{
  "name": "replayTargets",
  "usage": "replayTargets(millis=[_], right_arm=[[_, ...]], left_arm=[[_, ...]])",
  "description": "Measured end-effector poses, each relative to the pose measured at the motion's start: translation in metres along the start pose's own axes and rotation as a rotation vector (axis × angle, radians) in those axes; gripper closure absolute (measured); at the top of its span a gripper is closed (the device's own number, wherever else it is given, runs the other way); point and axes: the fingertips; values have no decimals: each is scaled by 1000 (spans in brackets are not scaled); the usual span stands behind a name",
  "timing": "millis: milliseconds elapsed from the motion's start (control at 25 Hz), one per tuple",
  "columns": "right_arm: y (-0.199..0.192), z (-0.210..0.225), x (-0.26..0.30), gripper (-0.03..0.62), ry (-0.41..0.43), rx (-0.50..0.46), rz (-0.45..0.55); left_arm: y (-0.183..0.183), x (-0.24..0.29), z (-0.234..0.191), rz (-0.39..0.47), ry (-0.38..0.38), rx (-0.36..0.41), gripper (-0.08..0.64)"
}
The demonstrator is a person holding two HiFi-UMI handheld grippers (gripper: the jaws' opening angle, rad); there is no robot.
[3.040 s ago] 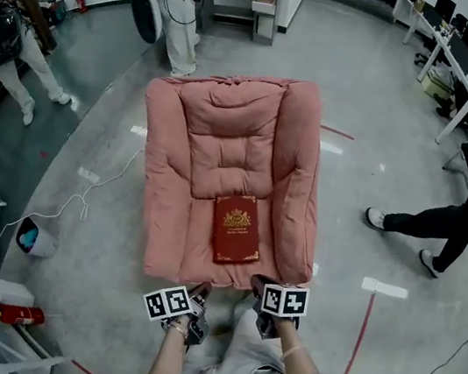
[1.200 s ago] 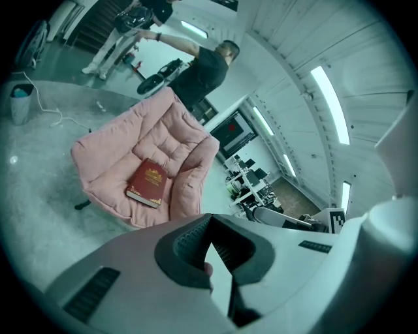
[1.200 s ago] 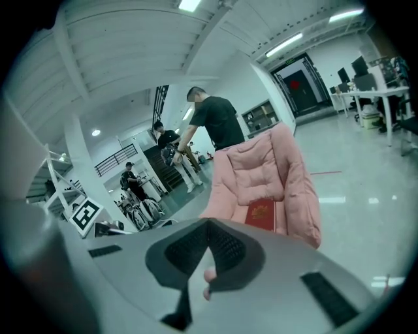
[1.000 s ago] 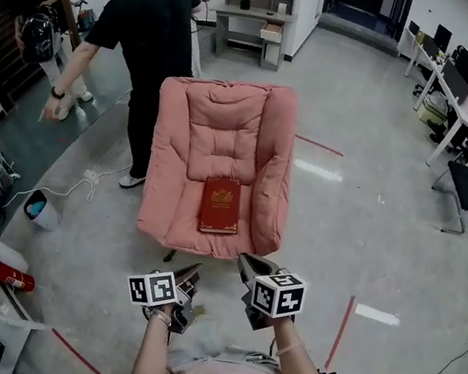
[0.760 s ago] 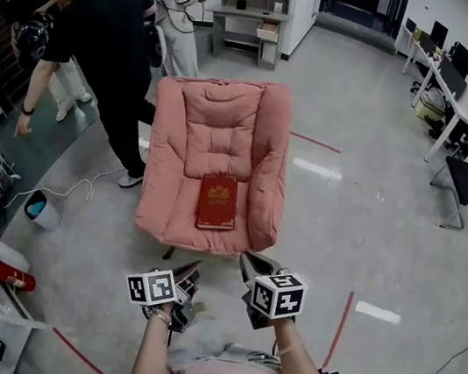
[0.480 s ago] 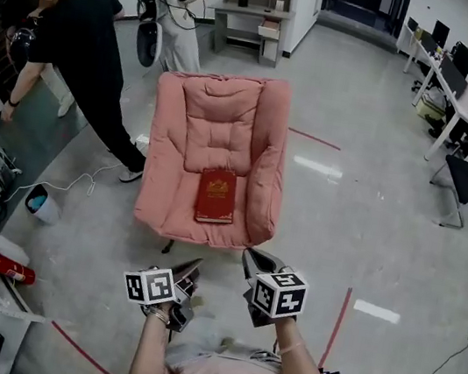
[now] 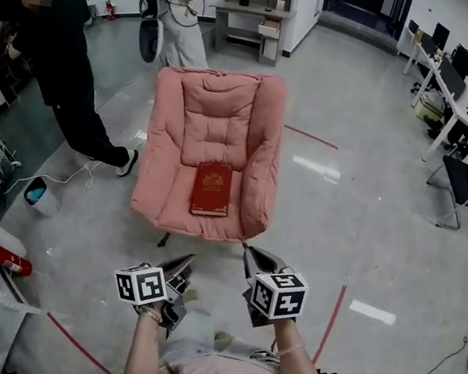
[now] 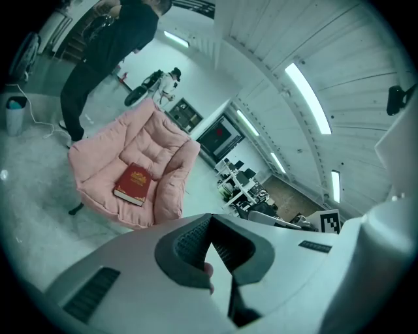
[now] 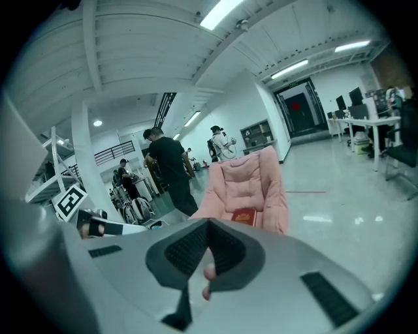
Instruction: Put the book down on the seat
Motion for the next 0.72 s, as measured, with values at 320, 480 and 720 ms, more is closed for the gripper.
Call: replayTargets(millis=[320,480,720], right_arm=[[-1,-2,-10,577,-5,6,13],[1,-6,-8,577,-1,10,16],[3,-9,6,577,-17,21,8]], left_arm=[[-3,-11,7,21,30,48,561],[0,-12,-2,20,66,45,561],[9,-9,-23,16,91,25,561]])
Point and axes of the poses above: the fingertips, and each gripper's own axes: x forward along the fingers, z to its right, y out of its top, and after that the axes turned 3 degrees about -z, right-handed
